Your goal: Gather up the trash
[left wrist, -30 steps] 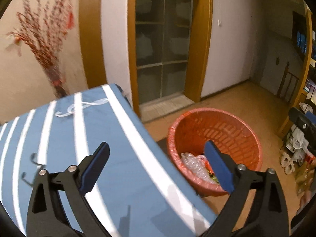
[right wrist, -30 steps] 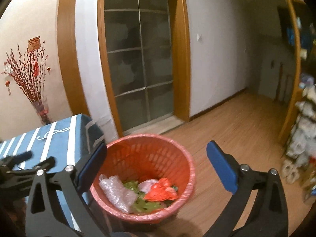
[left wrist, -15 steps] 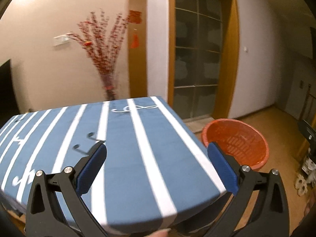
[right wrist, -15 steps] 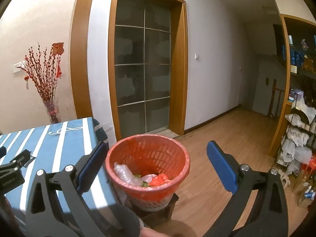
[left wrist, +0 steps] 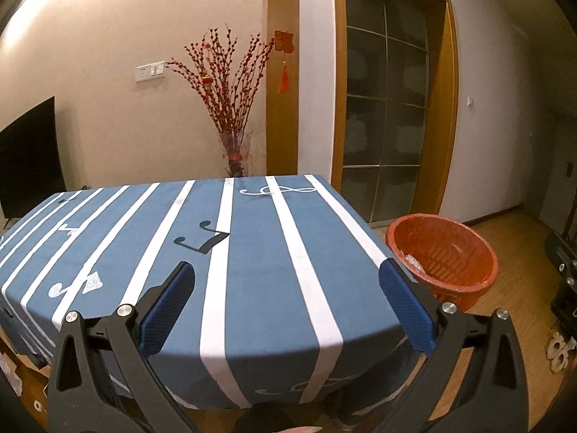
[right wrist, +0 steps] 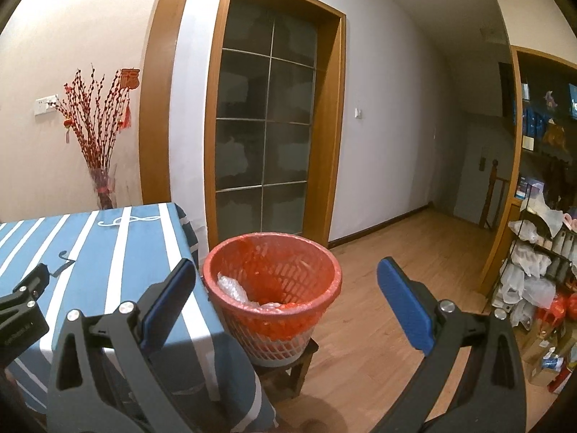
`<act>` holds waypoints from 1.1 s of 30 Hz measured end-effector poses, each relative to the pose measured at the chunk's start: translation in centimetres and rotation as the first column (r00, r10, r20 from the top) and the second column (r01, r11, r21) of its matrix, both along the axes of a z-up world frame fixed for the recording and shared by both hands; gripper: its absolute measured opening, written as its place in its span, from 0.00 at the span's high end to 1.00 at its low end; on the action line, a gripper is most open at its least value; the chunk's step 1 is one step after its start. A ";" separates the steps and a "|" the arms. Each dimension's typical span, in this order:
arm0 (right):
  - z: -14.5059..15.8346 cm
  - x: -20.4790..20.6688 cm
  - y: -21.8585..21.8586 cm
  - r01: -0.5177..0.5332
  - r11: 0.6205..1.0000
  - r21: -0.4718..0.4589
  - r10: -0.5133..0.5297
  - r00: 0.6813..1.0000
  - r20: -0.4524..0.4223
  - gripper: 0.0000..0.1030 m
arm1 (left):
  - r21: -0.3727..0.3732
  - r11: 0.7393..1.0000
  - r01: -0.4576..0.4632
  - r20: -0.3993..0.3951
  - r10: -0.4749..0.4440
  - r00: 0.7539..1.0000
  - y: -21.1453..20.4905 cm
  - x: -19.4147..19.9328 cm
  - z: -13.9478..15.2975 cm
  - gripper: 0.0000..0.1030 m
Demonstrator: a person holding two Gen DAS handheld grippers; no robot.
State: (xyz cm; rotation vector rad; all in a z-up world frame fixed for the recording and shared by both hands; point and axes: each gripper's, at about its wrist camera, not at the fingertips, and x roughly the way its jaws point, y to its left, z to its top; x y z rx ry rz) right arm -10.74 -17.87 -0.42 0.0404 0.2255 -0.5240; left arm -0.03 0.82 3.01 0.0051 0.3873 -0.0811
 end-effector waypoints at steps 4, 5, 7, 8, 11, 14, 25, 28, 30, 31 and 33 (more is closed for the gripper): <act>-0.7 -0.4 0.7 0.015 1.000 -0.016 -0.015 1.000 -0.012 0.04 | -0.004 1.000 -0.014 -0.003 0.014 1.000 0.4 -0.7 -0.4 0.03; -0.9 -0.4 0.8 0.016 1.000 -0.016 -0.017 1.000 -0.018 0.04 | -0.006 1.000 -0.016 -0.004 0.016 1.000 0.5 -0.8 -0.5 0.03; -1.2 -0.4 1.0 0.014 1.000 -0.008 -0.015 0.999 -0.032 0.04 | -0.010 1.000 -0.021 -0.004 0.021 1.000 0.7 -1.1 -0.5 0.03; -1.4 -0.3 1.0 0.016 1.000 -0.005 -0.016 0.999 -0.036 0.04 | -0.010 1.000 -0.023 -0.003 0.023 1.000 0.7 -1.3 -0.6 0.03; -1.8 -0.3 1.1 0.021 1.000 -0.009 -0.021 0.999 -0.048 0.04 | -0.007 0.999 -0.034 0.002 0.034 0.999 1.0 -1.5 -0.8 0.03; -2.1 0.1 1.1 0.018 1.000 -0.003 -0.018 0.998 -0.064 0.04 | -0.007 0.999 -0.041 -0.005 0.041 0.999 1.1 -1.6 -1.0 0.03; -3.7 1.0 0.5 0.016 0.999 0.044 -0.010 0.993 -0.121 0.04 | -0.009 0.999 -0.039 -0.052 0.038 0.998 1.1 -1.4 -1.9 0.03; -4.1 1.2 0.3 0.017 0.999 0.052 -0.010 0.991 -0.131 0.04 | -0.010 0.999 -0.039 -0.061 0.038 0.997 1.1 -1.2 -2.1 0.03; -4.2 1.3 0.3 0.018 0.998 0.055 -0.010 0.990 -0.139 0.04 | -0.011 0.999 -0.039 -0.070 0.039 0.997 1.1 -1.1 -2.2 0.03; -4.3 1.3 0.2 0.017 0.998 0.058 -0.009 0.990 -0.142 0.04 | -0.011 0.999 -0.039 -0.073 0.038 0.997 1.1 -1.1 -2.3 0.03; -4.6 1.5 0.2 0.017 0.998 0.064 -0.008 0.989 -0.151 0.04 | -0.011 0.999 -0.040 -0.079 0.039 0.996 1.0 -1.1 -2.4 0.03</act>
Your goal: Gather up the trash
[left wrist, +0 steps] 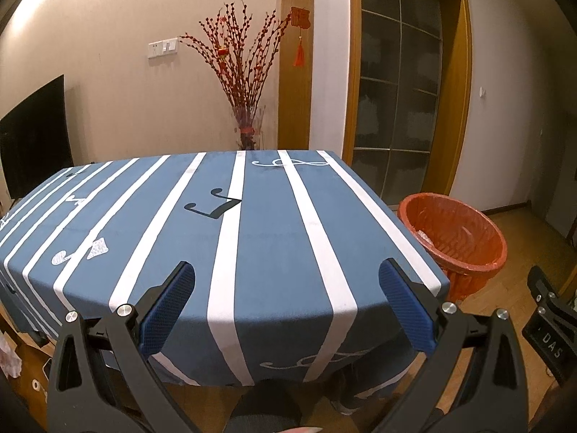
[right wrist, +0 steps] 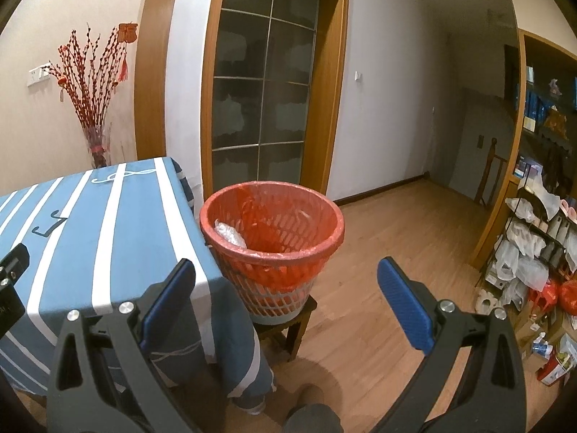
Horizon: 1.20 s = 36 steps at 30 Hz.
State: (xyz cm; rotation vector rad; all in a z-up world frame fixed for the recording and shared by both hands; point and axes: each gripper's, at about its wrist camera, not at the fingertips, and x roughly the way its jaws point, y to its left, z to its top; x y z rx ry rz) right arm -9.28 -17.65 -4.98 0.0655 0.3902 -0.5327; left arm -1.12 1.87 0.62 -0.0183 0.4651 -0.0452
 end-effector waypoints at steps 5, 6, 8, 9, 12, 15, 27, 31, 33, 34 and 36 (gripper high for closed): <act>-0.3 0.0 0.0 0.001 1.000 0.001 -0.001 1.000 -0.007 0.04 | -0.001 1.000 0.003 -0.013 -0.003 1.000 0.0 0.0 -0.2 0.03; -0.3 0.0 0.0 0.001 1.000 0.001 -0.001 1.000 -0.007 0.04 | 0.000 1.000 0.003 -0.013 -0.003 1.000 0.0 0.0 -0.2 0.03; -0.4 0.1 -0.1 0.003 1.000 0.001 -0.003 1.000 -0.008 0.04 | 0.001 1.000 0.005 -0.013 -0.005 1.000 -0.1 0.0 -0.3 0.03; -0.4 0.1 -0.1 0.003 1.000 0.001 -0.003 1.000 -0.008 0.04 | 0.002 1.000 0.003 -0.013 -0.003 1.000 -0.2 0.0 -0.2 0.03; -0.4 0.0 -0.1 0.008 1.000 -0.003 -0.008 1.000 -0.005 0.04 | 0.002 1.000 0.003 -0.013 -0.003 1.000 -0.2 0.0 -0.2 0.03; -0.4 -0.1 0.0 0.016 1.000 -0.016 -0.016 1.000 -0.001 0.04 | 0.004 1.000 -0.002 -0.011 0.003 1.000 -0.2 -0.1 -0.2 0.03; -0.5 0.0 -0.1 0.013 1.000 -0.018 -0.013 1.000 -0.016 0.04 | 0.005 1.000 -0.005 -0.016 0.005 1.000 -0.1 0.0 -0.3 0.03; -0.8 0.2 -0.1 0.006 1.000 -0.010 -0.006 1.000 -0.028 0.04 | 0.005 1.000 -0.006 -0.019 0.006 1.000 -0.1 0.0 -0.3 0.03; -0.8 0.3 -0.1 0.004 1.000 -0.007 -0.004 0.999 -0.032 0.04 | 0.005 1.000 -0.006 -0.021 0.006 1.000 0.0 0.0 -0.4 0.03; -0.8 0.4 0.0 0.003 1.000 -0.006 -0.003 0.999 -0.034 0.04 | 0.005 1.000 -0.006 -0.022 0.006 1.000 -0.1 0.1 -0.4 0.03; -0.9 0.3 0.0 0.004 1.000 -0.006 -0.004 0.999 -0.033 0.04 | 0.005 1.000 -0.006 -0.022 0.006 1.000 -0.1 0.1 -0.4 0.03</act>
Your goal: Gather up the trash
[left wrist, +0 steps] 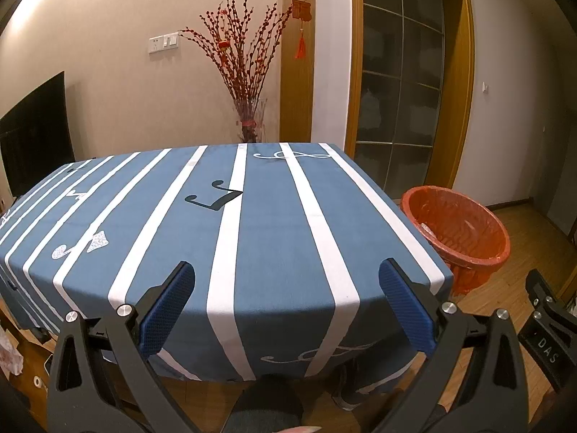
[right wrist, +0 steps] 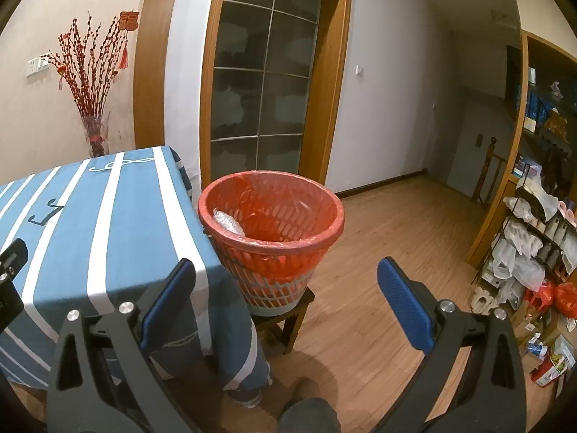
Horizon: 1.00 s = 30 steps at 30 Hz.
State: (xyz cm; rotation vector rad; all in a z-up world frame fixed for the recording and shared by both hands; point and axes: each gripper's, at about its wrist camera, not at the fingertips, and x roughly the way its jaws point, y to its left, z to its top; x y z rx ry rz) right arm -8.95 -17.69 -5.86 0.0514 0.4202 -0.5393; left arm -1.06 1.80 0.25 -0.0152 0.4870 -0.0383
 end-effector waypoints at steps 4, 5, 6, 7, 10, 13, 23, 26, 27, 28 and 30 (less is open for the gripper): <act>0.0 0.0 0.0 0.000 1.000 -0.001 0.000 1.000 0.001 0.04 | 0.000 1.000 -0.001 0.001 0.001 1.000 -0.1 0.0 0.0 0.03; 0.0 0.0 0.0 -0.001 1.000 -0.001 0.001 1.000 0.001 0.04 | 0.000 1.000 -0.001 0.001 0.001 1.000 -0.1 0.0 0.0 0.03; 0.0 0.0 0.0 0.000 1.000 -0.001 0.000 1.000 0.000 0.04 | -0.001 1.000 -0.001 0.001 0.001 1.000 -0.1 0.0 0.0 0.03; 0.0 0.0 0.0 0.000 1.000 0.000 0.000 1.000 0.000 0.04 | -0.001 1.000 -0.002 0.001 0.002 1.000 -0.1 0.0 0.0 0.03; 0.0 0.0 0.1 0.000 1.000 -0.001 0.000 1.000 0.000 0.04 | -0.007 1.000 -0.004 0.004 0.004 1.000 0.0 0.0 0.0 0.03; 0.0 0.0 0.1 0.000 1.000 -0.002 0.000 1.000 0.000 0.04 | -0.014 1.000 -0.005 0.010 0.005 1.000 0.0 -0.1 0.0 0.03; 0.0 0.1 0.2 0.001 1.000 -0.002 -0.001 1.000 0.000 0.04 | -0.034 0.999 0.001 0.020 0.000 1.000 -0.1 -0.3 0.3 0.03; 0.0 0.1 0.2 0.001 1.000 -0.002 -0.001 1.000 0.000 0.04 | -0.046 0.999 0.001 0.015 -0.001 1.000 0.0 -0.2 0.3 0.03; 0.0 0.1 0.2 0.001 1.000 -0.002 -0.001 1.000 0.000 0.04 | -0.047 0.999 0.001 0.015 0.000 1.000 0.0 -0.2 0.3 0.03; 0.0 0.1 0.2 0.001 1.000 -0.002 -0.001 1.000 0.000 0.04 | -0.048 0.999 0.000 0.015 0.000 1.000 0.0 -0.2 0.3 0.03; 0.0 0.1 0.2 0.000 1.000 -0.002 0.000 1.000 -0.001 0.04 | -0.047 0.999 0.001 0.015 0.000 1.000 -0.1 -0.2 0.3 0.03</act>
